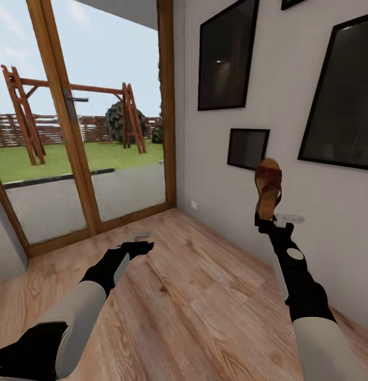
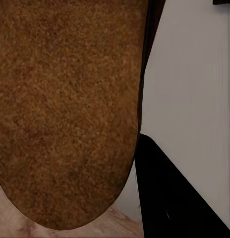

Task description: Pick up the two gym shoes and the two sandals from the corridor floor and place them onto the hallstand (shoe rack) in the corridor, making sure they are on the rack and not on the floor. Arrange them so the two gym shoes are next to each other and the two sandals are next to each other.

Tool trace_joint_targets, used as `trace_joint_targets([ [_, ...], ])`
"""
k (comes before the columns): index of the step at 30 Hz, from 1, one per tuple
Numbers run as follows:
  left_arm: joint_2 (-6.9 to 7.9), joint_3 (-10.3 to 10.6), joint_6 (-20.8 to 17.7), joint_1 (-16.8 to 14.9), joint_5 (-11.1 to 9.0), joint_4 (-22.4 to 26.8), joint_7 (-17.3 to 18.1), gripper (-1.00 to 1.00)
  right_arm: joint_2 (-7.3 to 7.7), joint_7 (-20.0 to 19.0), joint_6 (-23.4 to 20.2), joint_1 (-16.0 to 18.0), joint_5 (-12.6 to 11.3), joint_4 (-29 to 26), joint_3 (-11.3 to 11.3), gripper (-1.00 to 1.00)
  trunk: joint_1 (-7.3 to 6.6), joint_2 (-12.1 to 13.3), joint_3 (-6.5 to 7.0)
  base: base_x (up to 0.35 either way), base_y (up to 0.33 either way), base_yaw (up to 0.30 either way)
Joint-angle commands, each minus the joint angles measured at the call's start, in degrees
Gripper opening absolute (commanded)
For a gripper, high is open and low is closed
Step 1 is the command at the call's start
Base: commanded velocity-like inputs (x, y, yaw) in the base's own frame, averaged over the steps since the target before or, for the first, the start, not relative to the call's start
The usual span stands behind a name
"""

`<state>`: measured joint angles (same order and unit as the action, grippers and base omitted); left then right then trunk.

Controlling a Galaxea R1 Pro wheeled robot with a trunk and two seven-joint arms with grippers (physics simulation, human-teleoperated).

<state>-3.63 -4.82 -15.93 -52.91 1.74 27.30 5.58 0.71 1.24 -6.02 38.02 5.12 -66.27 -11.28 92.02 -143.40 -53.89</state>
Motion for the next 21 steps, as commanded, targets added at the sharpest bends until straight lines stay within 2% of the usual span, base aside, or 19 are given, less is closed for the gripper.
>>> trace_joint_targets([
  [1,-0.06,-0.5,-0.38,0.0,0.19,0.12,0.4,1.0,-0.01,0.1,-0.39,0.03,0.33,-0.09,0.03,-1.0,0.01,-0.02,-0.06,0.222,0.214,-0.266],
  [9,-0.07,-0.46,-0.35,0.0,0.19,0.12,0.4,1.0,-0.01,0.14,-0.39,0.04,0.33,-0.09,0.03,-1.0,0.01,-0.02,-0.06,0.096,0.194,-0.267],
  [21,-0.06,-0.47,-0.33,0.0,0.19,0.12,0.41,1.0,-0.01,0.1,-0.39,0.03,0.33,-0.09,0.03,-1.0,0.01,-0.02,-0.06,0.002,0.023,-0.267],
])
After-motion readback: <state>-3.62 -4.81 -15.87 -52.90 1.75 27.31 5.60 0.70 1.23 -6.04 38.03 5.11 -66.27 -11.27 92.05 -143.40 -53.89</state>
